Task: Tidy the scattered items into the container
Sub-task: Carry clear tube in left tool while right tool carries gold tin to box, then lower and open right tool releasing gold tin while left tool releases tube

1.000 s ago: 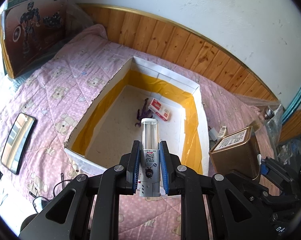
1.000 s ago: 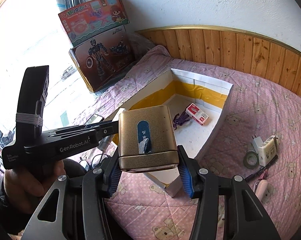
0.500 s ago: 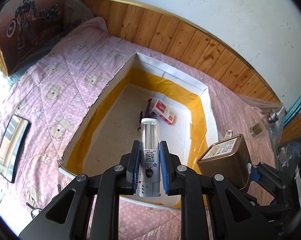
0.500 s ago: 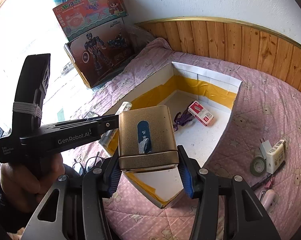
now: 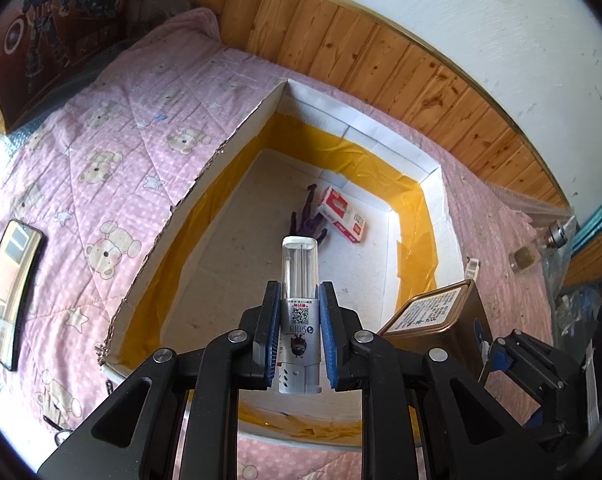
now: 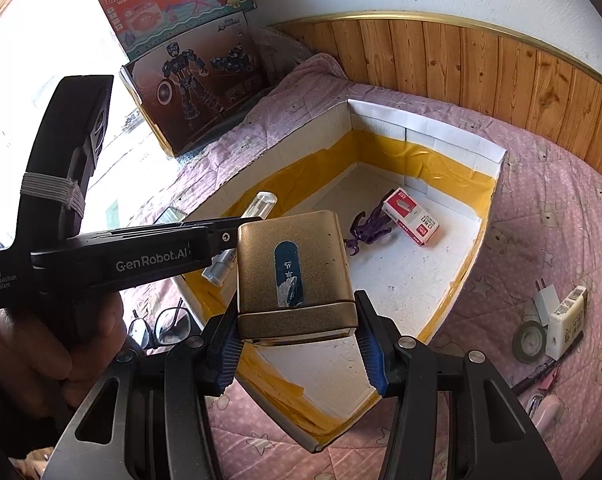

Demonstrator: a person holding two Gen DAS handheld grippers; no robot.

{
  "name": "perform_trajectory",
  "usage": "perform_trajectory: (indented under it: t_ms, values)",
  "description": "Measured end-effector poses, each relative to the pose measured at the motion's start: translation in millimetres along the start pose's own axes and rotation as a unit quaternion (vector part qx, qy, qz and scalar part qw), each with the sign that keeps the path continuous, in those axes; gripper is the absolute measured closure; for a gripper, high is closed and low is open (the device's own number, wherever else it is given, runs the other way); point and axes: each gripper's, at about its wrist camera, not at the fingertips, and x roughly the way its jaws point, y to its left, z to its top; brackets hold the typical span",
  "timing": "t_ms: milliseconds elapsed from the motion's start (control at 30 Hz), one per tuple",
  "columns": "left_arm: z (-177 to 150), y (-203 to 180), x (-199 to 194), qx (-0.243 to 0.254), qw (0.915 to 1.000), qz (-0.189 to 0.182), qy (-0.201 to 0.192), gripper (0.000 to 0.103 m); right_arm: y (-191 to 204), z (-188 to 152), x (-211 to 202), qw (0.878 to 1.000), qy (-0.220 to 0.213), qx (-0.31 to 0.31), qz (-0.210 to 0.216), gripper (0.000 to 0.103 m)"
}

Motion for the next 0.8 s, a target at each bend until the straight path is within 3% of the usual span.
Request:
perform_trajectory:
  t_ms: [300, 533, 800]
  values:
    - [1, 11, 18, -0.004, 0.9997, 0.013, 0.018, 0.084, 1, 0, 25, 0.999, 0.034, -0.02, -0.009, 0.051]
    - [-3, 8, 30, 0.031, 0.9982, 0.043, 0.027, 0.084, -1, 3, 43, 0.997, 0.066, -0.034, -0.026, 0.051]
    - [-2, 16, 34, 0.011, 0.9988, 0.039, 0.028, 0.084, 0, 11, 54, 0.994, 0.081, -0.047, -0.05, 0.051]
